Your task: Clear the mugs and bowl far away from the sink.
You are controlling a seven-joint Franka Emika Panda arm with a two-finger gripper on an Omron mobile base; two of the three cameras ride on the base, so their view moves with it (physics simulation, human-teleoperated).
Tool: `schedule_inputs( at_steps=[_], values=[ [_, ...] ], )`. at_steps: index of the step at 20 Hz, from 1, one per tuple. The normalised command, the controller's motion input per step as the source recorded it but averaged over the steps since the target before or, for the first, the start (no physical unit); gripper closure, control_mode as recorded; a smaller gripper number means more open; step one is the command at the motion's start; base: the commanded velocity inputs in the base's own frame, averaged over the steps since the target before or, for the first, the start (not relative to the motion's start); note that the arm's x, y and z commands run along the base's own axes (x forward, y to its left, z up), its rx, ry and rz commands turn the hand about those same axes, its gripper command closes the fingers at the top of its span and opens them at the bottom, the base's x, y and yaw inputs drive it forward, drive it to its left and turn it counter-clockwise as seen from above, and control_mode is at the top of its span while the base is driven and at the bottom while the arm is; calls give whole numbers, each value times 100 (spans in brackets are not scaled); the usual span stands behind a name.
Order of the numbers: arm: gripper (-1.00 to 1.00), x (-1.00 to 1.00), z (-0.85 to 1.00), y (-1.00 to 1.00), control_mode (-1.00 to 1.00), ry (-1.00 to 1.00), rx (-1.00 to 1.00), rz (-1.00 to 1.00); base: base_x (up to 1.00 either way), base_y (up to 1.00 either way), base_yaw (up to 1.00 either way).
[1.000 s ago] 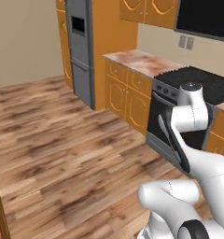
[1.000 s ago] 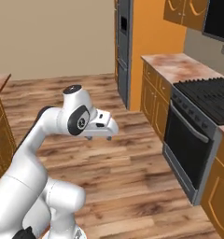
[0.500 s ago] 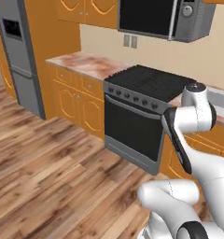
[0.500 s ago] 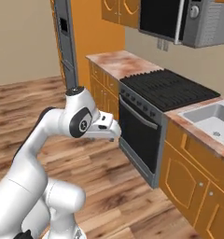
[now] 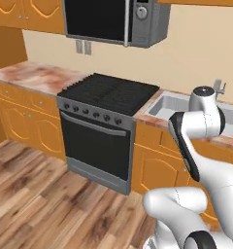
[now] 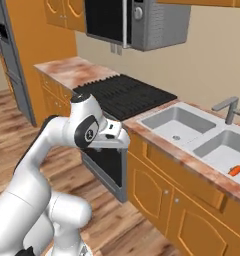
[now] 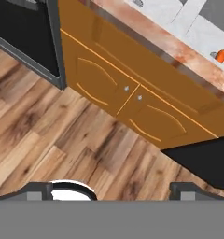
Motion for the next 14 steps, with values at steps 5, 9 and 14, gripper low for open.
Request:
schedule_inputs(
  at_steps=[5, 9, 14],
  values=[
    [-100, 0, 0, 0, 100, 0, 0, 0, 33, -58, -48],
    [-100, 0, 0, 0, 100, 0, 0, 0, 1, -64, -49],
    [-100, 0, 0, 0, 100, 0, 0, 0, 0, -61, -40]
  ],
)
